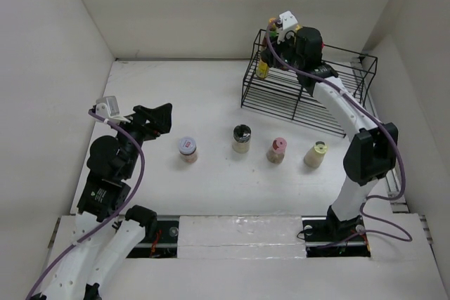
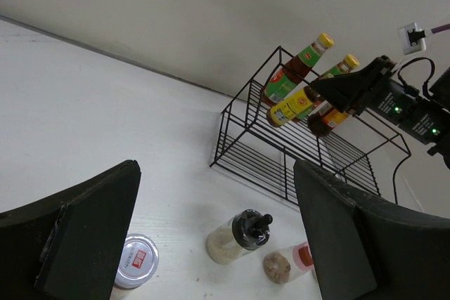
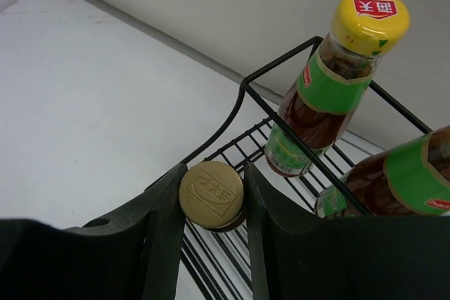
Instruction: Organize the condiment bottles
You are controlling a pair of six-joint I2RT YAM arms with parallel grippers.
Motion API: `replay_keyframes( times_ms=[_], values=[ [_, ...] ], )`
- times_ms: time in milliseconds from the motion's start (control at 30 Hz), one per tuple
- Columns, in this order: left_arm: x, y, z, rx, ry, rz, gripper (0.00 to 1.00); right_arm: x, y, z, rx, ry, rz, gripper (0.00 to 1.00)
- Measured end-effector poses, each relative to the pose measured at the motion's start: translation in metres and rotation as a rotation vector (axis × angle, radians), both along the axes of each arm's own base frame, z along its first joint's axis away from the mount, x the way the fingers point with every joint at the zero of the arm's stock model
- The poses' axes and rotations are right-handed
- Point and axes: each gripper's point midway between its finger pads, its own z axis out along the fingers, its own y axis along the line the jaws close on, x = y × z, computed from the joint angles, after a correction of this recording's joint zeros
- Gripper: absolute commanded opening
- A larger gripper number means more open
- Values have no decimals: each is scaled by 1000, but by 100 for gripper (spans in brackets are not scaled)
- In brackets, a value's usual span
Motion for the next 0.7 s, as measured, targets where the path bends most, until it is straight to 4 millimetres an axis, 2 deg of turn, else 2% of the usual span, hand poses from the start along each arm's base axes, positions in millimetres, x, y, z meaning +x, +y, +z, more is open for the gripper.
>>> replay_keyframes(
  times_ms=[300, 467, 500, 533, 600, 700],
  values=[
    [3, -1, -3, 5, 12, 0, 86, 17, 10, -14, -10, 24, 21, 9],
    [3, -1, -3, 4, 13, 0, 86, 17, 11, -13, -17, 27, 11, 20],
    [3, -1, -3, 4, 13, 0, 86, 17, 10, -14, -19, 31, 8, 25],
    [3, -1, -3, 4, 13, 0, 86, 17, 11, -14, -21, 33, 6, 39],
    [3, -1, -3, 4, 12, 0, 86, 16, 12, -14, -25, 37, 3, 54],
    [3, -1, -3, 4, 11, 0, 86, 17, 13, -8, -25, 25, -1, 62]
  ],
)
